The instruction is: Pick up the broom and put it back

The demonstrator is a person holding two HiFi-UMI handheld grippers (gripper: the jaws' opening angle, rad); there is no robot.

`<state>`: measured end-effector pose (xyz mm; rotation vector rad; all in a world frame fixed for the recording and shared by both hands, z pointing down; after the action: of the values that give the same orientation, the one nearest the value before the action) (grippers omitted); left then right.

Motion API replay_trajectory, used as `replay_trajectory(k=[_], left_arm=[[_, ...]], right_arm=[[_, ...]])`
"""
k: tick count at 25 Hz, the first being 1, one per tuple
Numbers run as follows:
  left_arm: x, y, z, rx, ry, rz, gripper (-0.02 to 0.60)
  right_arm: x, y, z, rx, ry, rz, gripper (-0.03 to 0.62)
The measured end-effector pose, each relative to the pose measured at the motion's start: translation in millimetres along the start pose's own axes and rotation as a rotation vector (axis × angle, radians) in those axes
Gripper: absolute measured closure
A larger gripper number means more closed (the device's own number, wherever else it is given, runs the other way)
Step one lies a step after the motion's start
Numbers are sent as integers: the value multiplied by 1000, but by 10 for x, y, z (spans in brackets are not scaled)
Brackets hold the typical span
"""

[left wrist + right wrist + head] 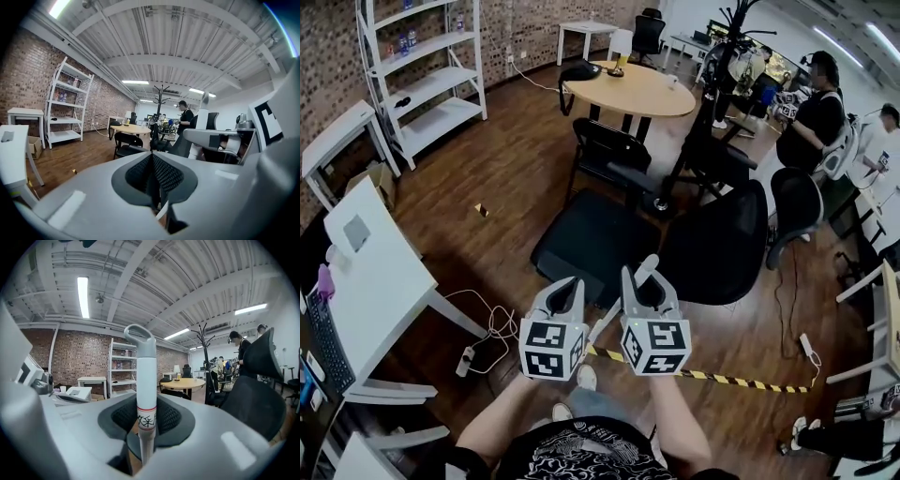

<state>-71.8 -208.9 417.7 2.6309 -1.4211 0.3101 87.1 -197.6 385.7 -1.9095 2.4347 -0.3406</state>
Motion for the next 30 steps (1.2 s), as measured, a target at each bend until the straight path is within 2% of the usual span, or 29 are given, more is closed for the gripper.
replay_trajectory(k=[6,16,30], left_arm=[[-109,-148,20,-2,-26,-20,577],[-71,-386,58,17,-21,-67,577],[166,-360,13,30,17,-61,577]], right_arm=[[-261,74,159,-29,-50,5,514],[-425,-94,81,-32,-36,-47,514],[-109,-372,-314,14,20,-72,514]])
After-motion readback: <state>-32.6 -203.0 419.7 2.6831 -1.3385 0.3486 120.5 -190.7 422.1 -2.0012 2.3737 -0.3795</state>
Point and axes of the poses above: the fingertips, and each gripper's own axes: x forward along the fingers, y to its left, z out of its top, the point moved 8 cm from there along -x, backward along the fingers, and after that the axes turned 10 degrees about x, right-handed, at the moved point
